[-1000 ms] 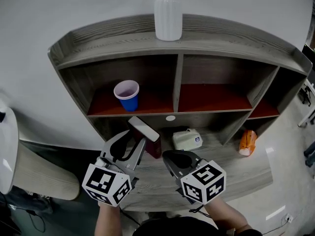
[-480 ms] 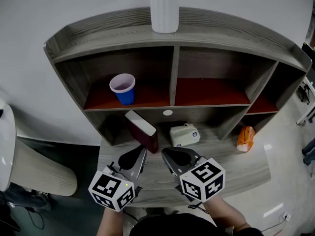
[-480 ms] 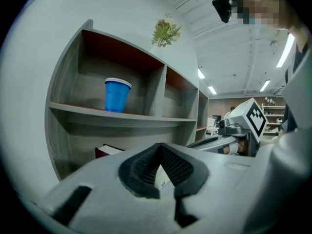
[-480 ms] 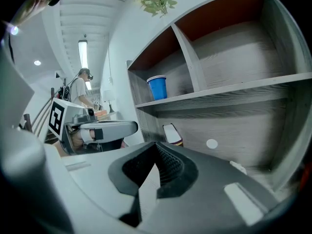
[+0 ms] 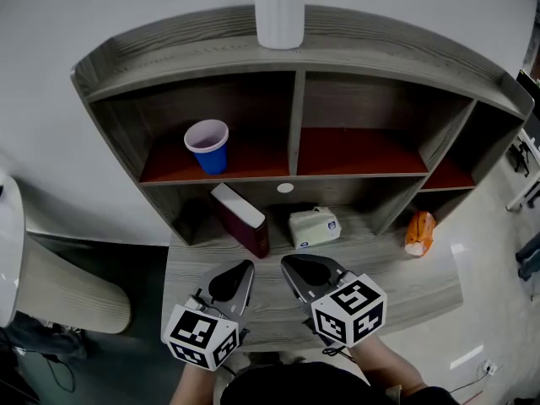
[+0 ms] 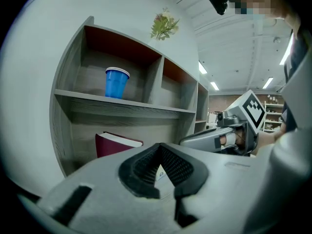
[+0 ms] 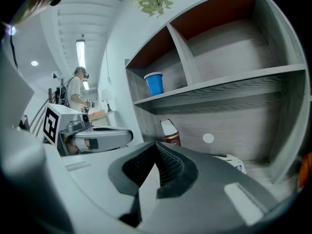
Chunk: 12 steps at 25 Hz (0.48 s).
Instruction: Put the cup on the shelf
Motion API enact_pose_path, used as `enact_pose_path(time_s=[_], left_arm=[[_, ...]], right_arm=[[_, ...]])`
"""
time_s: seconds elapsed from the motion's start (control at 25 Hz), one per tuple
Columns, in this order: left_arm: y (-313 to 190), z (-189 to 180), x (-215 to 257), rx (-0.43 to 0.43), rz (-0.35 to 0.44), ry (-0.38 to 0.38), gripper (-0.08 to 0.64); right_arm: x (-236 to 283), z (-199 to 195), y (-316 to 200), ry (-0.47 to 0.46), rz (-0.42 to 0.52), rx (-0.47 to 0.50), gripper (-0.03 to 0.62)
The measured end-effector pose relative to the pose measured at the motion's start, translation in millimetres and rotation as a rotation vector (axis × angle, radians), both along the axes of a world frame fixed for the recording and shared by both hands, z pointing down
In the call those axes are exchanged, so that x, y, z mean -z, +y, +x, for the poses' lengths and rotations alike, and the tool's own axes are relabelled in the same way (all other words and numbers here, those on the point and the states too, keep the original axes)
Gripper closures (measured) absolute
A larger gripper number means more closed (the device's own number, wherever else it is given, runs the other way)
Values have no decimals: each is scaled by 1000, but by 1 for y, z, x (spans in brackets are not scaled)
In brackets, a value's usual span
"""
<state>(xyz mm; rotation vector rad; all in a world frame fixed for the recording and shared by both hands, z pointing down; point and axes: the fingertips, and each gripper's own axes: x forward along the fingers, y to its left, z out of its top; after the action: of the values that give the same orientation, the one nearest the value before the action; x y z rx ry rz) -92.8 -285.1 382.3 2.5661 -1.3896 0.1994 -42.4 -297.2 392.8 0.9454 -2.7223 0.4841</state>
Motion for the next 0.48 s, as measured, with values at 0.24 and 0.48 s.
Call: enact_pose_path(time_s=[0.24,0.48], left_arm=[[7,2,-11,9,-22,-12,566],[11,2,-18,13,-44,5,566]], right_arm=[[-2,5,4,-1,17,-8,595],[-2,9,5,-9,14,-12,595]])
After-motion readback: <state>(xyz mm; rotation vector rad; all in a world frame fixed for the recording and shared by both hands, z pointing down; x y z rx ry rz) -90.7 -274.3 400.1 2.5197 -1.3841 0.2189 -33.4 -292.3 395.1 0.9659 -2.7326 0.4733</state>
